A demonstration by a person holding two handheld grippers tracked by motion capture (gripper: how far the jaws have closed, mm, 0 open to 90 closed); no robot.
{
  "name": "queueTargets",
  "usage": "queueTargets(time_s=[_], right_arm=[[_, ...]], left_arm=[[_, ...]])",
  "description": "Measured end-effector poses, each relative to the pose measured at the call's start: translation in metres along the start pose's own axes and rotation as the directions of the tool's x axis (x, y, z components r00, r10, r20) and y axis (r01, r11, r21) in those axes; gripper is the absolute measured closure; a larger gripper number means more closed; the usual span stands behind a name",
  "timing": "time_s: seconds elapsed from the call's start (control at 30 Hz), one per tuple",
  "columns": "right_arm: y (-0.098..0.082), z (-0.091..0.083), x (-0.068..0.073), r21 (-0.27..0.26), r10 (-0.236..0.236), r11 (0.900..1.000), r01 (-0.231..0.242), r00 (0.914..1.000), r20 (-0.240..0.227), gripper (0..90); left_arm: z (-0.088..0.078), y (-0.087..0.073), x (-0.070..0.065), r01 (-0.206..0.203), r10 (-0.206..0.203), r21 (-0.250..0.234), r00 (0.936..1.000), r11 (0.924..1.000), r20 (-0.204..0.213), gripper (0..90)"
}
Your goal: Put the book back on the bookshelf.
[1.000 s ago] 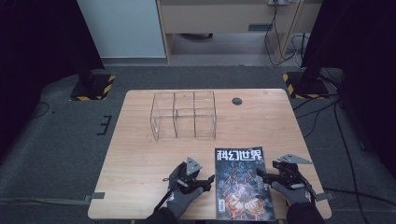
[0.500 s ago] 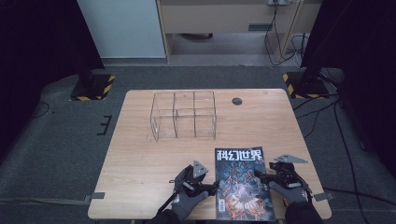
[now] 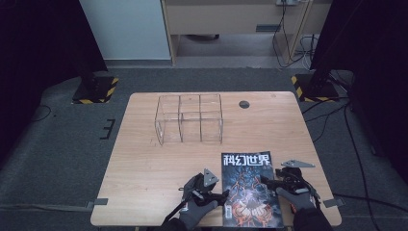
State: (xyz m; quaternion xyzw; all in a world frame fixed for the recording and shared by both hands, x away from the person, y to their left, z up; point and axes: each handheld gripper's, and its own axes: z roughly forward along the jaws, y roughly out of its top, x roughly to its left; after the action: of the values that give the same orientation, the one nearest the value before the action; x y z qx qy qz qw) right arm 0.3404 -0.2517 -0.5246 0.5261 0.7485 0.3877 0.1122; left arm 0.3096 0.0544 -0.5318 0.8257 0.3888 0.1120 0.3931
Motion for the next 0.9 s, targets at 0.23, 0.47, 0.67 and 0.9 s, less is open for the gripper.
queueTargets(time_s=[0.23,0.47,0.67,0.9], right_arm=[[0.0,0.002,0.0,0.009,0.007,1.0,-0.007,0.9999,-0.013,22.1],[-0.001,0.003,0.001,0.02,0.014,1.0,-0.013,0.9996,-0.024,22.3],[-0.001,0.004,0.001,0.017,0.019,1.0,-0.018,0.9993,-0.032,22.5],[-0.001,0.004,0.0,0.015,0.024,1.0,-0.023,0.9991,-0.035,22.5]], left_arm=[[0.0,0.0,-0.001,0.007,-0.007,-0.004,1.0,1.0,0.0,27.0],[0.001,0.0,-0.004,0.006,-0.006,-0.006,1.0,1.0,-0.001,28.2],[0.004,0.001,-0.009,0.004,-0.004,-0.009,1.0,1.0,0.003,28.3],[0.005,0.002,-0.01,0.003,-0.003,-0.008,1.0,1.0,0.006,28.3]])
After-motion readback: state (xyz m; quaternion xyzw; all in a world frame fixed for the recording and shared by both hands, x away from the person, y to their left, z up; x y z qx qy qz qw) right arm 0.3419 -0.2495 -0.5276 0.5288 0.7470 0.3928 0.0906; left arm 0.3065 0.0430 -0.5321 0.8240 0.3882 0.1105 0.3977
